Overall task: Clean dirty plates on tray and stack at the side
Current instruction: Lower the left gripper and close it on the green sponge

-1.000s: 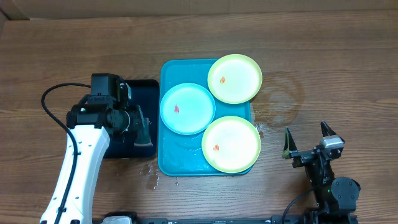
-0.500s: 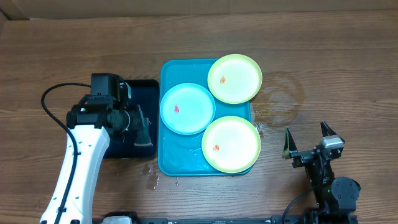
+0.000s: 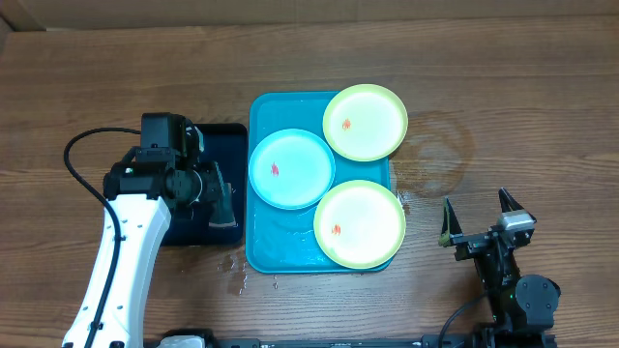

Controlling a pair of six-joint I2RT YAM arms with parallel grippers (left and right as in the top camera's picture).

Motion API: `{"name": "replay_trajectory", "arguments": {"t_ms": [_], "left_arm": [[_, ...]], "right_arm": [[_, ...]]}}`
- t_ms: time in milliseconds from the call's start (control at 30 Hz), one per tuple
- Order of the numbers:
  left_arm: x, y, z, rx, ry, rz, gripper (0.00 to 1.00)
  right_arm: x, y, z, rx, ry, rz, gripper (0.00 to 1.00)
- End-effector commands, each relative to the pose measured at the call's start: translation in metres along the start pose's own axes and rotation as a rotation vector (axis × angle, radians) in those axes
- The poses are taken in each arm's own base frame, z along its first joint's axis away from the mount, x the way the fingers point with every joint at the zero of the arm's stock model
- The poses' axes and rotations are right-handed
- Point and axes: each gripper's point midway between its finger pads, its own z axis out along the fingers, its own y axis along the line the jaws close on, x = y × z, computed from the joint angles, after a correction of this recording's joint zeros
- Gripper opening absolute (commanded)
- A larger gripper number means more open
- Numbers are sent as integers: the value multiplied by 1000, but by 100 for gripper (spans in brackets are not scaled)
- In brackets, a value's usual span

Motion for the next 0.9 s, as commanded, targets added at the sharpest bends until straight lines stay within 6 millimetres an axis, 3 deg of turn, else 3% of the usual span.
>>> {"name": "replay_trajectory", "arguments": {"t_ms": [0, 867], "left_arm": [[1, 2, 4, -3, 9, -17, 21], [6, 3, 3, -8, 29, -19, 25]], "right_arm": [[2, -2, 0, 12, -1, -1, 100], [2, -2, 0, 12, -1, -1, 100]]}}
